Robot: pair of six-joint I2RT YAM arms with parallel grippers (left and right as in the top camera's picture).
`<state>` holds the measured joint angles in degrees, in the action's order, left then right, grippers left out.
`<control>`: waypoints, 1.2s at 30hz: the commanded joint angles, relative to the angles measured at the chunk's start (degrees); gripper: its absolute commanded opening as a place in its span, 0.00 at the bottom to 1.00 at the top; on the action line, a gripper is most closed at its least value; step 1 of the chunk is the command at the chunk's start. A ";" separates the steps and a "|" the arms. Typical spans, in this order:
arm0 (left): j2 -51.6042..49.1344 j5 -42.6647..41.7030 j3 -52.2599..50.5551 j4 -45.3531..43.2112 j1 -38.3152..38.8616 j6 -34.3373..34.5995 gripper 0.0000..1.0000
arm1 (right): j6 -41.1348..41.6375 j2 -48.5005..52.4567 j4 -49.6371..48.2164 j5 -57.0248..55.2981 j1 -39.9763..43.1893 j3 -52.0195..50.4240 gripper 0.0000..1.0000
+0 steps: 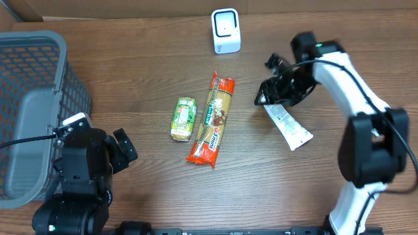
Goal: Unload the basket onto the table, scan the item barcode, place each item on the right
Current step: 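Grasp the white tube with the right gripper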
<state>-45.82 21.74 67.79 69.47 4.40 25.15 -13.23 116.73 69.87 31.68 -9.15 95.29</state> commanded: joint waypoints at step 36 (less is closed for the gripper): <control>0.09 0.70 -0.04 -0.07 -0.15 0.61 1.00 | -17.51 6.14 -5.31 -5.05 7.30 -14.99 0.32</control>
<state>-45.80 21.71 67.79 69.43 4.40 25.17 -35.70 121.14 65.56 27.42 -1.54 82.02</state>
